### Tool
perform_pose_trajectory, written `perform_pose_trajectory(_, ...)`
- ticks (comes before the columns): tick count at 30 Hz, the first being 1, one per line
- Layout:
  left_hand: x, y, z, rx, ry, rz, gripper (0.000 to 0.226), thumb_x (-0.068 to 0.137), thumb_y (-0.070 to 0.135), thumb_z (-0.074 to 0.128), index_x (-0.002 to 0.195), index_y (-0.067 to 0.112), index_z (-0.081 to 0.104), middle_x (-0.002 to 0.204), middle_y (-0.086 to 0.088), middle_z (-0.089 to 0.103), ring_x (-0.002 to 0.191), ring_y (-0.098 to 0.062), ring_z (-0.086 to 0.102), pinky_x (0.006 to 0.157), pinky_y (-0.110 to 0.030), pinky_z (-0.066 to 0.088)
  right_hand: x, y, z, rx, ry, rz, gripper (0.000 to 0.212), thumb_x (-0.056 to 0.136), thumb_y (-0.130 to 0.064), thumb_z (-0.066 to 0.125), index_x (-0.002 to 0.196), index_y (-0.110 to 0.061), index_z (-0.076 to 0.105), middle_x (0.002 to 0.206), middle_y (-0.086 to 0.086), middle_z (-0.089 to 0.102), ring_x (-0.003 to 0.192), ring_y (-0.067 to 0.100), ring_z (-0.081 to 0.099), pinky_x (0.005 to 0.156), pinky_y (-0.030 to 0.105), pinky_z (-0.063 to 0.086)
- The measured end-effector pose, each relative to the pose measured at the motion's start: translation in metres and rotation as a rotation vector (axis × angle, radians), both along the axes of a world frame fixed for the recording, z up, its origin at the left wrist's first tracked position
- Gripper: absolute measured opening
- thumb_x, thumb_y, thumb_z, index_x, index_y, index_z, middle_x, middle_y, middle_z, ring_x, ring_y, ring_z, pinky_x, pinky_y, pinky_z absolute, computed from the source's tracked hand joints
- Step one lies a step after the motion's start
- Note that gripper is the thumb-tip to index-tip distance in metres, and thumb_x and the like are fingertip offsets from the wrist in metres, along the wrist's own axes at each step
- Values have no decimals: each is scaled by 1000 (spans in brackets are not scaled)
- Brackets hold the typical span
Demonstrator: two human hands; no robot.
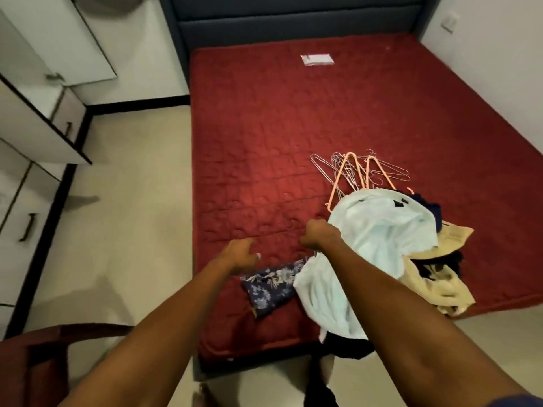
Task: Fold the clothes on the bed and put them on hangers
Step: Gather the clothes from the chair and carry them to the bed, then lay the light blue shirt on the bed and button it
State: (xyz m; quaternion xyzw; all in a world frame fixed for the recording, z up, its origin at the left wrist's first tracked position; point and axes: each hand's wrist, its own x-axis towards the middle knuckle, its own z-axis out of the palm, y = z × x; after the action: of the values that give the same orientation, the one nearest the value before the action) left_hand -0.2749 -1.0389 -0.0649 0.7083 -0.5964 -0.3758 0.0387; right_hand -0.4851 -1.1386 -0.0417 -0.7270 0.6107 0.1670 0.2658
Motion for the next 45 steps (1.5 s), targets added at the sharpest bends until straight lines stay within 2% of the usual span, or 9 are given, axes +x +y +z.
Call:
perform_pose_trajectory(3,74,46,12,-17,16,40,42,96,22,63,136,9,59,138,-15,62,126,-32,58,97,-26,41,74,46,4,-39,-33,-17,43,90,-35,63,124,-9,64,127,17,66,115,37,64,96,41,55)
perform_pose_trajectory(8,177,103,26,-18,20,109,53,92,35,59,140,13,55,133,-15,64,119,-32,61,86,-26,44,177,100,3,-30,-36,-10,52,94,-41,60,133,-7,58,136,18,60,125,36,59,101,41,49)
perform_pose_trajectory(12,231,123,24,-58,-21,186,52,99,30,59,146,11,48,138,-16,60,125,-31,58,98,-36,50,237,109,6,-68,-51,2,45,92,-31,59,129,-5,61,133,20,63,123,36,61,98,39,51)
perform_pose_trajectory(21,291,117,27,-130,-60,173,57,100,33,58,152,17,42,142,-13,58,131,-29,55,103,-36,47,306,91,-1,-68,-57,-12,40,92,-36,61,119,-7,65,123,15,66,113,34,65,91,38,54)
perform_pose_trajectory(27,311,43,34,-159,-69,56,54,101,30,57,151,17,43,139,-14,60,126,-30,58,98,-33,48,318,43,-8,-76,-119,-112,37,89,-33,60,115,-8,65,121,16,68,113,34,64,92,37,53)
perform_pose_trajectory(32,318,-37,21,-191,-51,-67,50,101,26,59,148,14,48,142,-14,58,130,-31,55,101,-32,45,317,-19,-39,-78,-199,-210,47,89,-37,64,127,-9,61,127,15,65,119,35,62,98,38,53)
perform_pose_trajectory(36,338,-93,11,-123,-99,-183,53,100,30,59,149,16,46,137,-13,60,126,-31,57,99,-34,46,323,-73,-57,-8,-187,-254,40,87,-32,65,119,-7,61,123,16,65,116,36,62,95,39,54)
perform_pose_trajectory(41,359,-191,22,-165,-102,-220,50,98,29,60,146,18,50,129,-12,65,117,-33,61,94,-35,49,340,-138,-39,-38,-216,-268,50,91,-28,66,131,-1,53,134,24,57,125,41,56,100,38,48)
perform_pose_trajectory(45,357,-267,34,-159,-102,-307,54,99,30,59,149,16,45,138,-14,60,124,-34,58,100,-38,48,343,-194,-25,-85,-224,-331,60,92,-31,67,141,-2,48,142,25,50,131,41,51,108,39,43)
